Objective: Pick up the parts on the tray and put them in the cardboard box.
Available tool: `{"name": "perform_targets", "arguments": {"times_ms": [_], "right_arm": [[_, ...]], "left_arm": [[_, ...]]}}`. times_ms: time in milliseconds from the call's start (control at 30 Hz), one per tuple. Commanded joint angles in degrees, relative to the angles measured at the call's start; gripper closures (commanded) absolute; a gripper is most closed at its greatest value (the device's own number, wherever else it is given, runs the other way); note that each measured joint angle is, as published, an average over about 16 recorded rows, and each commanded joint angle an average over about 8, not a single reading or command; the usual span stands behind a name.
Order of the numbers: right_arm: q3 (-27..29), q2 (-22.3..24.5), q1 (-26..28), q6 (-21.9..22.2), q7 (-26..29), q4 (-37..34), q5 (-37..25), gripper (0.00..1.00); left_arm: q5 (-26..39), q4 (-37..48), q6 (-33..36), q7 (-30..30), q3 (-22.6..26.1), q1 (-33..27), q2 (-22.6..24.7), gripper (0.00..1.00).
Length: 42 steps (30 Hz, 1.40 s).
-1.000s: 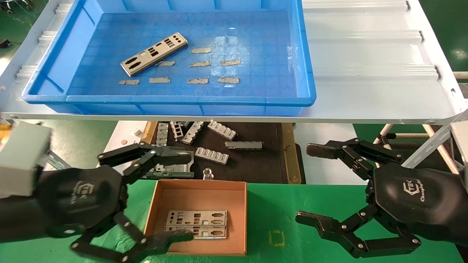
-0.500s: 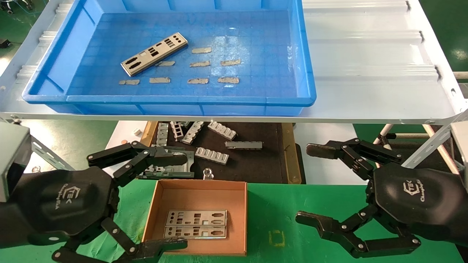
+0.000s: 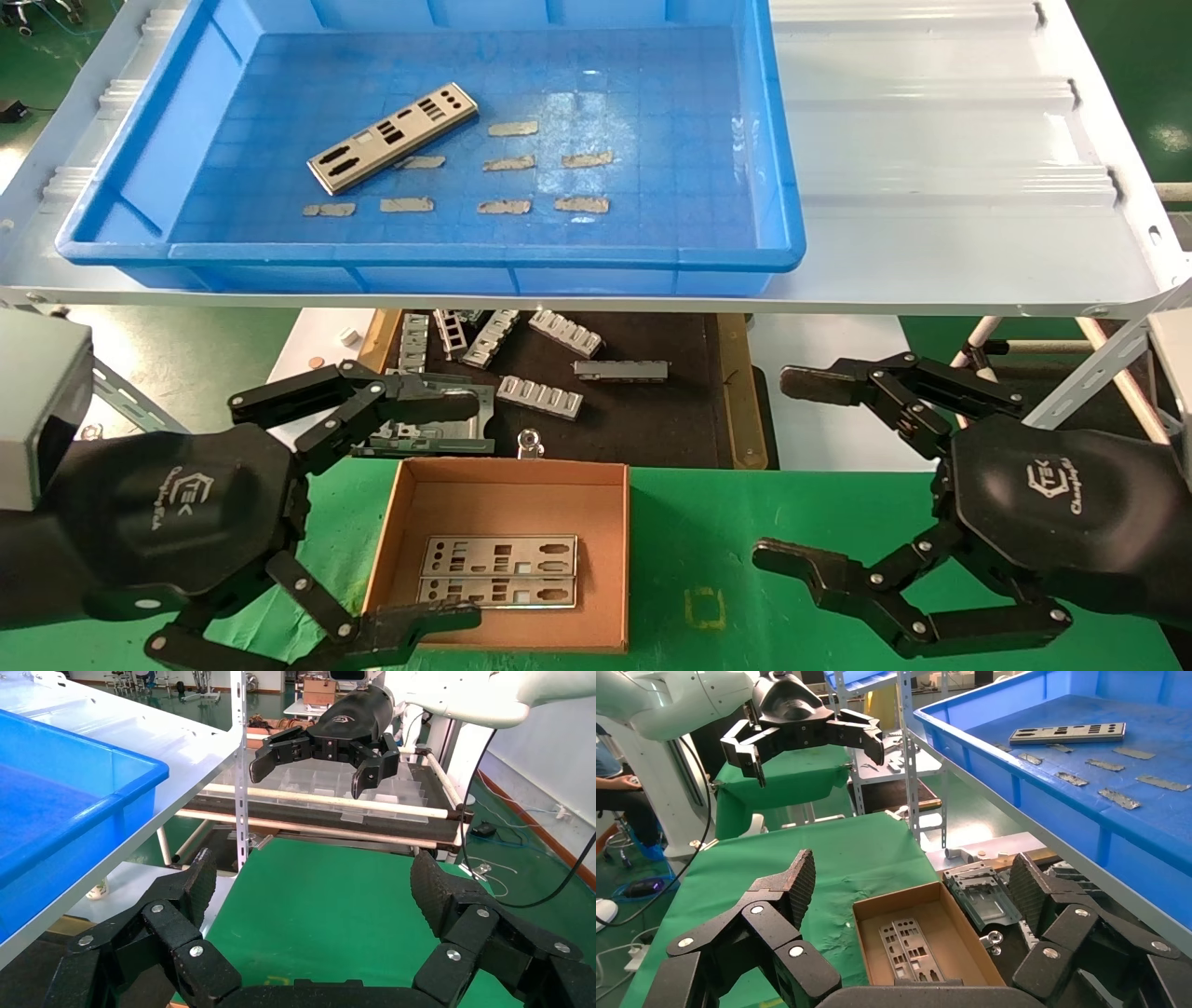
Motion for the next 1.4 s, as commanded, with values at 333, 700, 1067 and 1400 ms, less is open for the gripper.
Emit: {"name": "perform_targets", "arguments": {"times_ms": [333,700,1067,1400], "right_arm": [[0.00,0.00,0.00,0.00,0.00,0.00,0.00,0.00],[0.00,0.00,0.00,0.00,0.00,0.00,0.00,0.00],[0.00,0.00,0.00,0.00,0.00,0.00,0.00,0.00],[0.00,0.00,0.00,0.00,0.00,0.00,0.00,0.00]], "left_arm": [[0.09,0.18,-0.06,0.07,0.20,-0.10,0.06,0.00],[0.14,0.23,-0.10,0.11,0.26,-0.14,0.10,0.00],[0.16,0.27,-0.10,0.15,0.30,-0.17,0.12,0.00],[0.16,0.30,-0.10,0.15,0.33,-0.18,0.13,0.00]]}}
